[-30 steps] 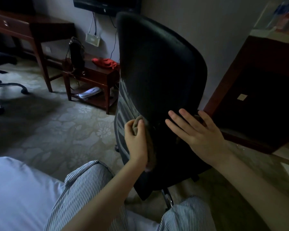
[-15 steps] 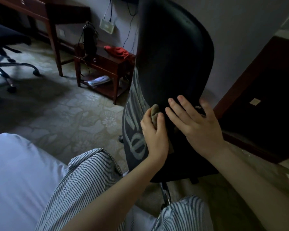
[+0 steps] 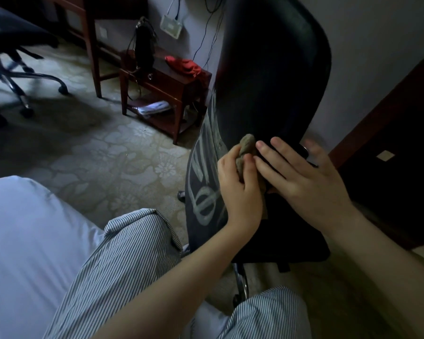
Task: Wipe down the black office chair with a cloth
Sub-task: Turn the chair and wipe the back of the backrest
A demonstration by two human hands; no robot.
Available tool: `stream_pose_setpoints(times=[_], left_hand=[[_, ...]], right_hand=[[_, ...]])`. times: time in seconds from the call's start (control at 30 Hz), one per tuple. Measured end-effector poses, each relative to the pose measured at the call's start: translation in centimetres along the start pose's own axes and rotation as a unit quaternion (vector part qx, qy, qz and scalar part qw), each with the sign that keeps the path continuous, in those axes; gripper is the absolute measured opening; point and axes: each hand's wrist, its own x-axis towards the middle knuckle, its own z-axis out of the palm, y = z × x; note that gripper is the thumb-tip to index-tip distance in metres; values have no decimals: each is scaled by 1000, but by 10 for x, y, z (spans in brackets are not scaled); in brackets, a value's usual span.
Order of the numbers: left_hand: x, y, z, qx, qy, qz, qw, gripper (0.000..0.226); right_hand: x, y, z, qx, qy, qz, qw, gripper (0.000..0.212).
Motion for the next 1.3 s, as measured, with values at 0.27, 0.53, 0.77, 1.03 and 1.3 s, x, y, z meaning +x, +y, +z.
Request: stream_pose_setpoints(times=[0.27, 0.53, 0.77, 1.03, 1.3], left_hand=[[-27, -52, -17, 41, 63, -79, 994, 25], [-53, -119, -53, 153, 77, -299, 939, 32], [-29, -66, -28, 72, 57, -197, 976, 19], [1, -42, -18, 56, 4, 48, 997, 25], [9, -88, -33, 64, -5, -33, 997, 28]], right_hand=[[-9, -13, 3, 15, -22, -55, 998, 33], [-31, -42, 17, 27, -65, -108, 992, 46], [-29, -54, 25, 56, 3, -59, 997, 36], [-33, -57, 27, 62, -15, -42, 997, 34], [-29, -57, 16, 52, -56, -43, 996, 49]])
